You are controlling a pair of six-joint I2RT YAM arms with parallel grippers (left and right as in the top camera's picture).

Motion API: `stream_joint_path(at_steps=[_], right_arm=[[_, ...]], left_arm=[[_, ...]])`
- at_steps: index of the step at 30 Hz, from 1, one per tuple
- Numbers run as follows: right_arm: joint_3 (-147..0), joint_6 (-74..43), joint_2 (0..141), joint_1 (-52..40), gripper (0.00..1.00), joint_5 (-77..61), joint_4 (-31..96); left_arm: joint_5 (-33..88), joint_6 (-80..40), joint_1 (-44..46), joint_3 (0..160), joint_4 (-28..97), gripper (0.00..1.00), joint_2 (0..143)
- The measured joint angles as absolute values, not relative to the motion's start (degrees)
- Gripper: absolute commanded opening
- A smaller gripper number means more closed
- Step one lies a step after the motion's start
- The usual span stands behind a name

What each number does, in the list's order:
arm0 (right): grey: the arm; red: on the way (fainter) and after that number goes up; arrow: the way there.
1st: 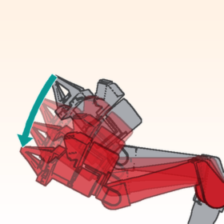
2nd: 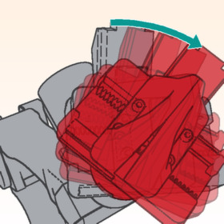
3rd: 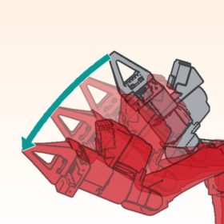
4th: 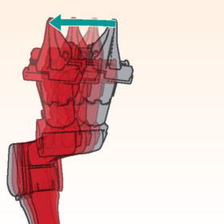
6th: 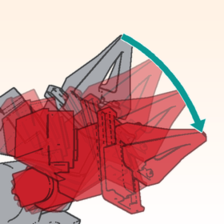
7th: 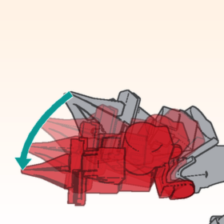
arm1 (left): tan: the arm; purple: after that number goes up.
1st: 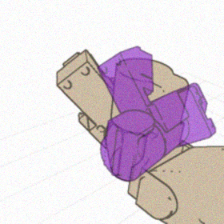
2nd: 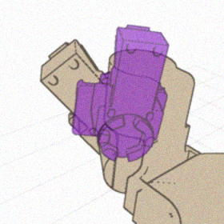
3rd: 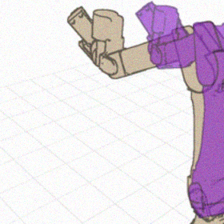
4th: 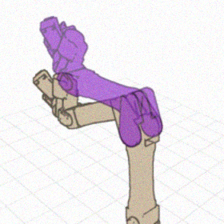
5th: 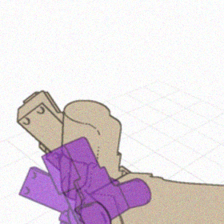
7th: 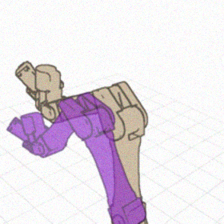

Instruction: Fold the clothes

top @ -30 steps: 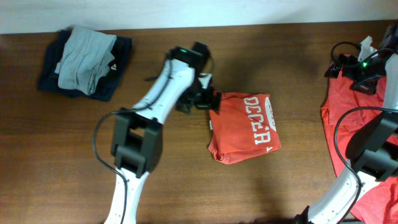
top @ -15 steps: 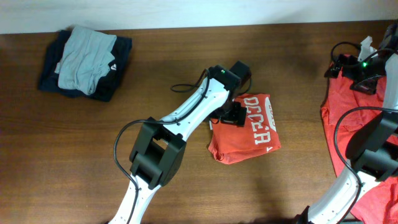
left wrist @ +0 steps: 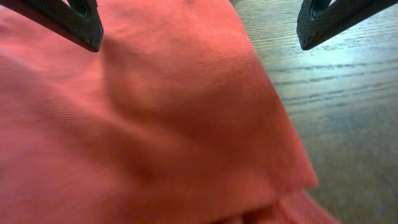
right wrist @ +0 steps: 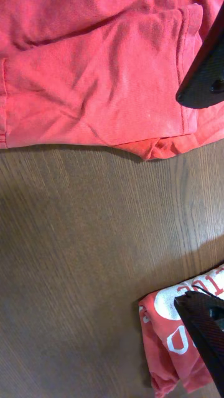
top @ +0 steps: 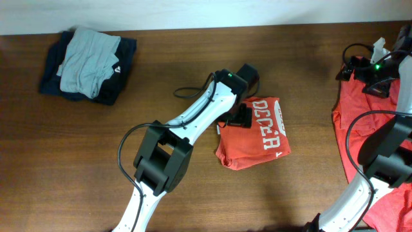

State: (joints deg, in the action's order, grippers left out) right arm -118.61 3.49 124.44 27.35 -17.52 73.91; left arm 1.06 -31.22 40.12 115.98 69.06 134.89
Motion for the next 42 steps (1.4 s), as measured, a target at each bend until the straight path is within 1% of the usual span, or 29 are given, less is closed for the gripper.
stream_joint_path(at_steps=[4, 11, 20, 21, 22, 23, 24, 26, 28, 32, 33, 38, 42], right_arm=[[-118.6, 3.5, 124.4, 27.4, 0.99, -17.5, 73.9], [-118.6, 3.5, 124.4, 27.4, 0.99, -17.5, 73.9], [-118.6, 3.5, 124.4, 27.4, 0.99, -17.5, 73.9], [-118.6, 3.4, 124.4, 27.4, 0.99, -17.5, 73.9], [-118.6, 3.5, 124.4, 27.4, 0.99, -17.5, 73.9], [-118.6, 3.5, 124.4, 27.4, 0.99, -17.5, 73.9], [-118.6, 3.5, 124.4, 27.4, 0.99, -17.5, 73.9], [-118.6, 3.5, 124.4, 27.4, 0.99, -17.5, 73.9], [-118.6, 3.5, 124.4, 27.4, 0.99, -17.5, 73.9], [-118.6, 3.5, 124.4, 27.4, 0.99, -17.4, 73.9], [-118.6, 3.5, 124.4, 27.4, 0.99, -17.4, 73.9], [-118.6, 3.5, 124.4, 27.4, 0.99, -17.4, 73.9], [-118.6, 3.5, 124.4, 27.4, 0.99, -17.4, 73.9]], left_arm=[[1.5, -32.4, 40.1, 112.1, 67.2, 0.99, 134.9], [6.1, -32.9, 39.3, 107.0, 60.5, 0.99, 133.6], [6.4, -33.1, 39.3, 106.4, 59.8, 0.99, 133.3], [6.4, -33.1, 39.3, 106.4, 59.8, 0.96, 133.3], [6.5, -33.2, 39.3, 106.4, 59.8, 0.90, 133.3], [6.7, -33.5, 39.3, 106.4, 59.7, 0.76, 133.3], [7.0, -33.7, 39.4, 106.4, 59.5, 0.64, 133.3], [8.8, -33.7, 39.6, 106.5, 58.5, 0.52, 133.5], [9.8, -33.8, 39.7, 106.5, 57.8, 0.47, 133.7], [11.4, -34.0, 39.7, 106.6, 57.4, 0.28, 133.7], [11.7, -34.0, 39.7, 106.6, 57.3, 0.22, 133.7], [12.2, -34.2, 39.7, 106.7, 57.4, 0.01, 133.7], [12.3, -33.9, 39.6, 107.1, 57.7, 0.01, 133.8]])
